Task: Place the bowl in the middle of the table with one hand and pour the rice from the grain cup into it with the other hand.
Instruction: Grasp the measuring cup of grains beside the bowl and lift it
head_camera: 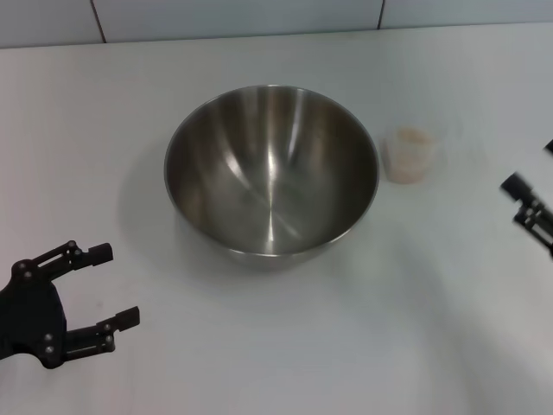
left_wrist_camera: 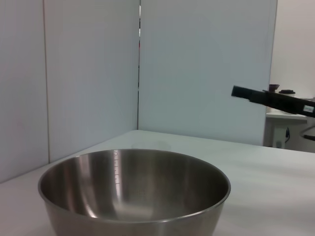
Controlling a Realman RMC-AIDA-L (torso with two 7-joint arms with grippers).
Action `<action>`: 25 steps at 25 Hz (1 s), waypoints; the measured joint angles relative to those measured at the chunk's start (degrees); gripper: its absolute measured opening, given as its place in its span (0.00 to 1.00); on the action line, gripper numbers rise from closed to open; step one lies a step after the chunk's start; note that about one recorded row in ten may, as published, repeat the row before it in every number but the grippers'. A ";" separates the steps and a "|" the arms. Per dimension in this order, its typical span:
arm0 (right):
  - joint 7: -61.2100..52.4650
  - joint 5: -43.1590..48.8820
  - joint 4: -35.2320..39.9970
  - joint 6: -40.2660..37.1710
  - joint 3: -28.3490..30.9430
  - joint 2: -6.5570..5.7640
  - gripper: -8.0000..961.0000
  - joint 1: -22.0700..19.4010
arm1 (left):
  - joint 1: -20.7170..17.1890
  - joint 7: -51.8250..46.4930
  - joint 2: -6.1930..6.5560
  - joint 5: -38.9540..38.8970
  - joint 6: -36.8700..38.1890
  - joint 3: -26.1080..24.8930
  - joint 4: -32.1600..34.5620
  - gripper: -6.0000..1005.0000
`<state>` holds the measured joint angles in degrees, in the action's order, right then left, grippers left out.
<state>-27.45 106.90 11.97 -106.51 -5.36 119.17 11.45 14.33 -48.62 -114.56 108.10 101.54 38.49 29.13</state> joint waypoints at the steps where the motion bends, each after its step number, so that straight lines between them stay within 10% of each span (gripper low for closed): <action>1: 0.85 -1.36 -1.14 0.63 1.17 0.04 0.75 -0.16 | 0.00 0.00 0.00 0.00 0.00 0.00 0.00 0.86; 25: 1.98 -4.38 -8.13 33.19 4.71 0.16 0.75 8.96 | -0.20 -1.04 0.29 0.00 0.15 -0.06 0.38 0.86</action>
<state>-25.47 102.52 3.84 -73.32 -0.65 119.33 20.41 14.13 -49.66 -114.27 108.11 101.69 38.43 29.52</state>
